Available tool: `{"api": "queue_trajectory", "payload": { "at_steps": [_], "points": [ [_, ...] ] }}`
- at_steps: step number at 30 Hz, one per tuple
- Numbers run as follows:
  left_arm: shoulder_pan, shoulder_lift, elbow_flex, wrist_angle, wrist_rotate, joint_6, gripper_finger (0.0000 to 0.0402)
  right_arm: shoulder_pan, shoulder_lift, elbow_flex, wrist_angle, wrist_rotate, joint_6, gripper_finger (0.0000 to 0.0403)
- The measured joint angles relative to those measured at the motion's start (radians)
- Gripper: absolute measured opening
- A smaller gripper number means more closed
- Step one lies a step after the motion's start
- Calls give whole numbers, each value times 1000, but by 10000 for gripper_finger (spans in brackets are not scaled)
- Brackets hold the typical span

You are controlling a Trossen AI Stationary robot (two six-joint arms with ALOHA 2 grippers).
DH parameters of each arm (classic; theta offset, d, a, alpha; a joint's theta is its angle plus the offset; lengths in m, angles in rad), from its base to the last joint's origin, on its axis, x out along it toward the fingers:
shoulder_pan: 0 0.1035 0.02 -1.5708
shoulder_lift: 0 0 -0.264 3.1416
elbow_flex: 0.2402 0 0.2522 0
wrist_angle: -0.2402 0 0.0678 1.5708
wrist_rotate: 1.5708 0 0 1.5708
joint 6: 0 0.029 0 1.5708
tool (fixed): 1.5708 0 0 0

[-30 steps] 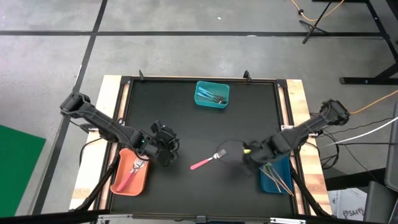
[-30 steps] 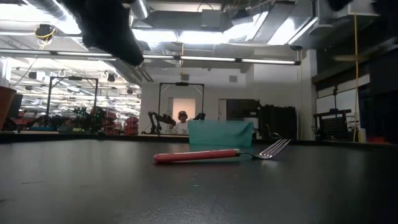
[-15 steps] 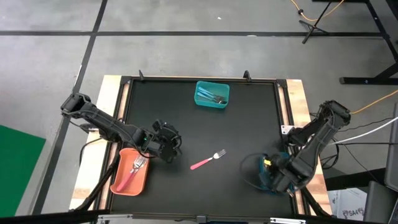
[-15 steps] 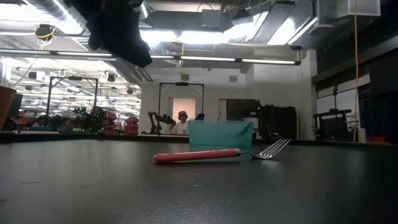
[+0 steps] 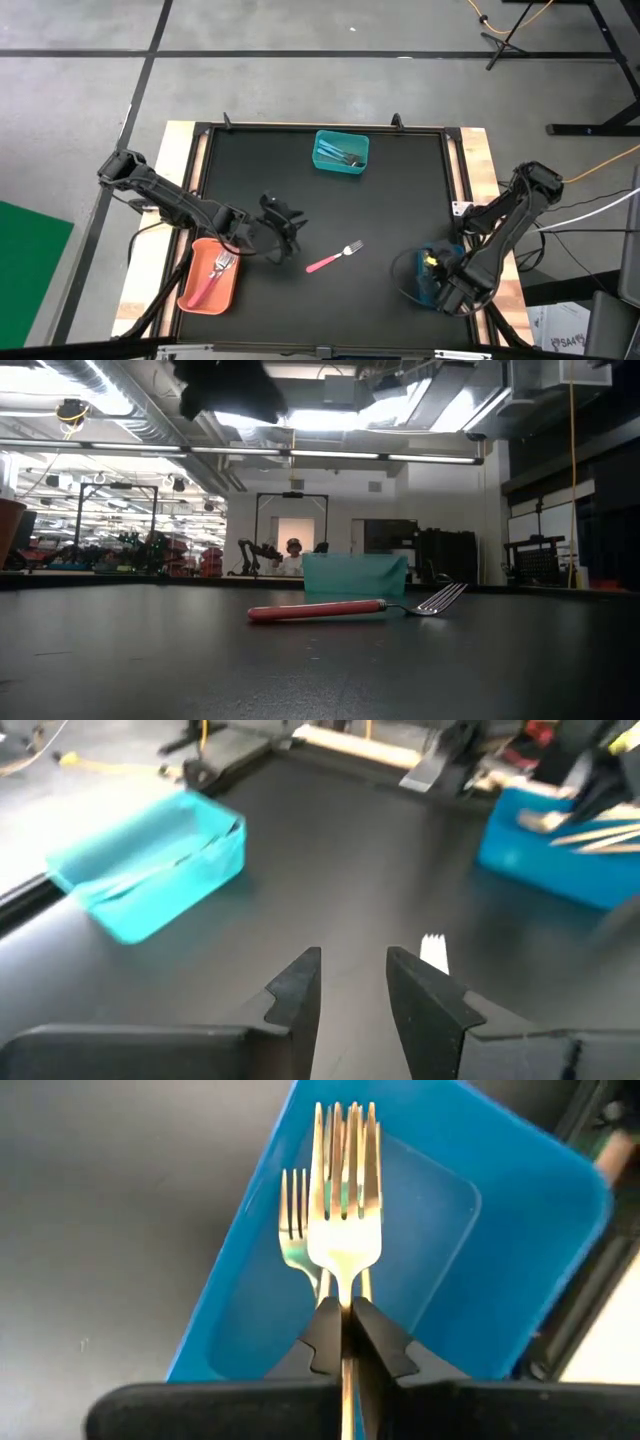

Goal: Sort silverware by color (type)
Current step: Put the gold fork into the blue bin, then put the pink fork into the orange bin

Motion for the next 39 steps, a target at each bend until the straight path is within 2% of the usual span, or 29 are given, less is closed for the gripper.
{"api": "queue_trajectory", "payload": {
  "at_steps": [11,21,31,36,39],
  "points": [
    [0,0,0,224,14,147,110,-1,0,-110,142,0,0,0],
    [43,9,0,352,126,237,110,-1,0,-117,148,0,0,2],
    [94,174,0,517,245,238,110,-1,1,-117,149,0,0,53],
    [101,278,0,604,319,230,110,-1,0,-117,150,0,-1,61],
    [100,322,11,594,346,190,110,-1,0,-117,151,-8,-1,61]
  ]
}}
